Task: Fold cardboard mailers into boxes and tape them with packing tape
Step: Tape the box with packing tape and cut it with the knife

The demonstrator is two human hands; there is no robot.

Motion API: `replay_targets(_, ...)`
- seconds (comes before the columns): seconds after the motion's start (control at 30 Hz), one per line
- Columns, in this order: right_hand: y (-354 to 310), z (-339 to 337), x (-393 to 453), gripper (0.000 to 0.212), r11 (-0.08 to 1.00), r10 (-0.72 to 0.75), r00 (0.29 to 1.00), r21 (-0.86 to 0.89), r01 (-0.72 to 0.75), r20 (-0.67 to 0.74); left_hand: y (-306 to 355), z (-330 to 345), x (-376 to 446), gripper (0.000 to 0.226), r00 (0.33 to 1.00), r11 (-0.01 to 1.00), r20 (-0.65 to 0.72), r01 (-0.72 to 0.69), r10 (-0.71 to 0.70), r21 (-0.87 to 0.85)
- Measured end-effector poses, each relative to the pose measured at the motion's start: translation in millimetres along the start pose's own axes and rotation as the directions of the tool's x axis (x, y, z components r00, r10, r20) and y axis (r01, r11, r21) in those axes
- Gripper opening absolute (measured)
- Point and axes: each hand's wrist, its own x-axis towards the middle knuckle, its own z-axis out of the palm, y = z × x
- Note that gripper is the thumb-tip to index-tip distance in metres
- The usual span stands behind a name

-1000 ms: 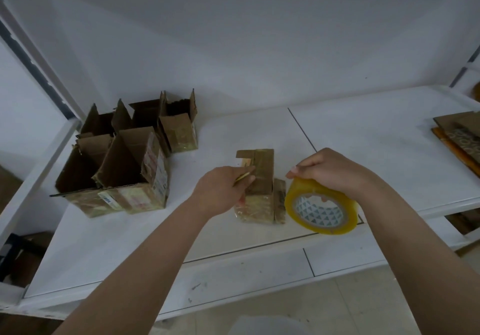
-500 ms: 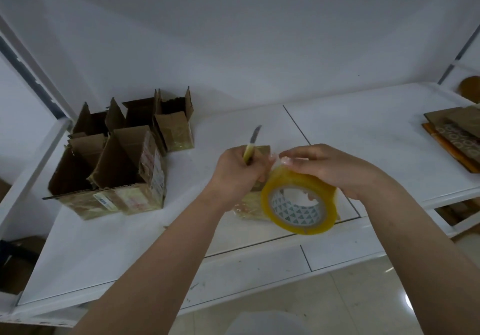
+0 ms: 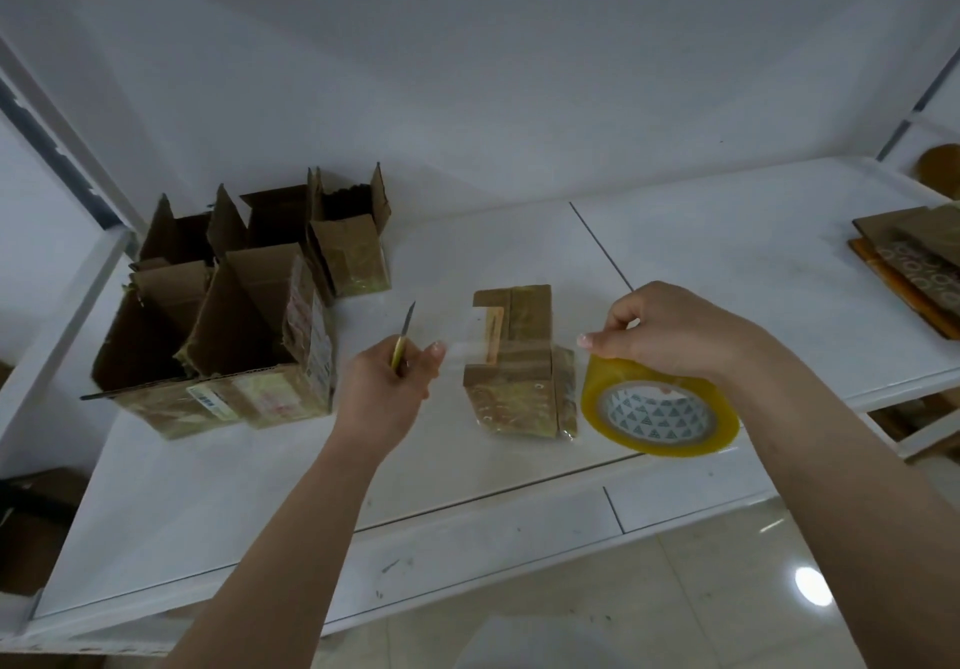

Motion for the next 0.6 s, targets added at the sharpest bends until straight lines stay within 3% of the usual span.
replay_targets(0.27, 10, 27, 20, 0.034, 0.988, 0.091, 0.994, -0.13, -0.082, 0.063, -26, 19, -2, 0.041, 0.995, 0.995, 0.015, 0.094, -0.094, -0.032)
replay_targets(0.6, 26, 52, 30, 0.03, 0.98, 0.131, 0.989, -0.158, -0.118, 0.071, -32, 66, -20, 0.049, 0.937, 0.921, 0.222, 0.319, -0.27, -0.222)
